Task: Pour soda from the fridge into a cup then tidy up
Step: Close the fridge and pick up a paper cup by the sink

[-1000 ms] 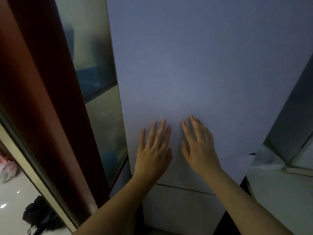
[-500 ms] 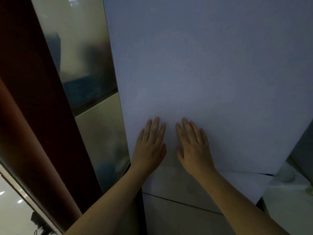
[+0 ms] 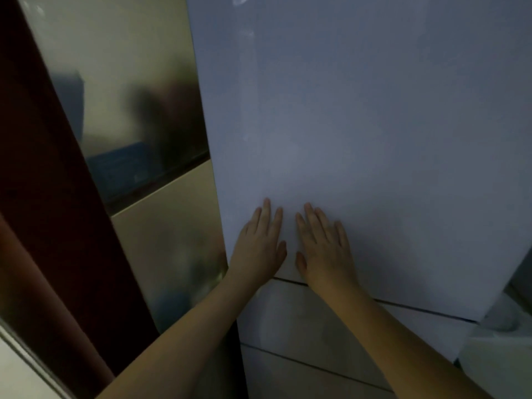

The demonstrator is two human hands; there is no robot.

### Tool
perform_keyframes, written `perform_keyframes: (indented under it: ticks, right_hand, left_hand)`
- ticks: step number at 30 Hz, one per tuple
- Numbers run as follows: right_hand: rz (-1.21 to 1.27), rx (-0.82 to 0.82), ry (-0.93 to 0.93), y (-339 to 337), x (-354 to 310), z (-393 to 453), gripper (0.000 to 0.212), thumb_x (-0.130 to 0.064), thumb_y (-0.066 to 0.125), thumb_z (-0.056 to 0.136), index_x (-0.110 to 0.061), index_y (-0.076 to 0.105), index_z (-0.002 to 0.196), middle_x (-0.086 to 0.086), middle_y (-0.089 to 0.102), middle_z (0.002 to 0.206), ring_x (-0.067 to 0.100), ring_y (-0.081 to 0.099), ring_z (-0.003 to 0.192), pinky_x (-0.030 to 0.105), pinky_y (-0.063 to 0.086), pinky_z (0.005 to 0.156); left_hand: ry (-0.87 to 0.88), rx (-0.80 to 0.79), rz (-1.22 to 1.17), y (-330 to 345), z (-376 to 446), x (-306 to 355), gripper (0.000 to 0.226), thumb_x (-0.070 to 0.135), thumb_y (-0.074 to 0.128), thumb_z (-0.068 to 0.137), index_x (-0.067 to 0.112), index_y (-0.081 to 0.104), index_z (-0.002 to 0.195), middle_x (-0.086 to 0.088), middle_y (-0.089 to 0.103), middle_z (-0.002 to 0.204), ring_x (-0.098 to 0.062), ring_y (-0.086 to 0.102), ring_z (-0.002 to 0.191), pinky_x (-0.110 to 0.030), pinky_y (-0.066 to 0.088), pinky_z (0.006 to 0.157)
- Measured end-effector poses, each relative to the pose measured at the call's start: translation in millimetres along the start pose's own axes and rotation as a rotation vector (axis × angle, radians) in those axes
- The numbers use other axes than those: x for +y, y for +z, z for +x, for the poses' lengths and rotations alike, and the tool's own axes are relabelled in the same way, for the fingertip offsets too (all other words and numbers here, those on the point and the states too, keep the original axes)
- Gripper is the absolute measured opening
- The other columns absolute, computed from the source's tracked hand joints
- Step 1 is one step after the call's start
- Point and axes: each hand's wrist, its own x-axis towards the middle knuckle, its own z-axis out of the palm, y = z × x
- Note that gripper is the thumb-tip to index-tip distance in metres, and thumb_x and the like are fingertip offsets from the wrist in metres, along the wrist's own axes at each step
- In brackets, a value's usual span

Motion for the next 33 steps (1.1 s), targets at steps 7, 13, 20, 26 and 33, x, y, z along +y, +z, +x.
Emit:
perform_keyframes:
  ticks: [7, 13, 20, 26, 33]
  right_hand:
    - [-0.020, -0.014, 0.023, -7.1, -8.8, -2.5, 0.079, -0.035, 0.069, 0.076, -0.015, 0.038, 0.145, 0.011, 0.025, 0.156, 0.029, 0.027, 0.142, 0.050, 0.022, 0.113]
    - [0.049, 0.009, 0.058, -31.2, -9.2, -9.8, 0.065, -0.041, 0.026, 0.083, -0.016, 0.047, 0.139, 0.011, 0.045, 0.145, 0.030, 0.042, 0.133, 0.051, 0.027, 0.110]
    - [0.052, -0.218, 0.054, -47.8, -4.5, -37.6, 0.062, -0.046, 0.019, 0.093, -0.021, 0.023, 0.150, 0.005, 0.023, 0.157, 0.024, 0.019, 0.144, 0.043, 0.010, 0.117]
    - [0.051, -0.294, 0.086, -66.7, -19.0, -75.1, 0.054, -0.035, 0.031, 0.099, -0.024, 0.021, 0.151, 0.001, 0.018, 0.159, 0.021, 0.017, 0.143, 0.040, 0.008, 0.117]
    - [0.039, -0.319, 0.189, -91.8, -65.0, -119.6, 0.055, -0.036, 0.030, 0.099, -0.023, 0.019, 0.151, 0.002, 0.016, 0.159, 0.022, 0.017, 0.143, 0.042, 0.008, 0.117]
  left_hand:
    - [-0.002, -0.011, -0.021, -11.0, 1.8, -2.6, 0.066, 0.037, 0.044, 0.095, 0.007, 0.027, 0.151, -0.019, 0.023, 0.158, -0.033, 0.033, 0.141, -0.046, 0.039, 0.109]
    - [-0.056, -0.021, 0.027, -36.6, -7.8, 5.1, 0.062, 0.039, 0.043, 0.098, 0.015, 0.025, 0.152, -0.005, 0.037, 0.153, -0.020, 0.035, 0.139, -0.038, 0.034, 0.106]
    - [-0.035, -0.065, -0.006, -61.9, -36.8, 18.6, 0.060, 0.048, 0.033, 0.098, 0.017, 0.032, 0.150, -0.002, 0.039, 0.151, -0.021, 0.035, 0.138, -0.039, 0.032, 0.107]
    - [-0.005, -0.121, -0.021, -67.7, -74.4, 24.3, 0.075, 0.060, 0.011, 0.086, 0.017, 0.059, 0.126, -0.003, 0.060, 0.127, -0.025, 0.055, 0.118, -0.042, 0.042, 0.093]
    - [0.056, -0.229, -0.031, -88.1, -124.3, 22.1, 0.059, 0.057, 0.028, 0.098, 0.024, 0.035, 0.147, 0.002, 0.033, 0.155, -0.018, 0.029, 0.141, -0.042, 0.029, 0.110]
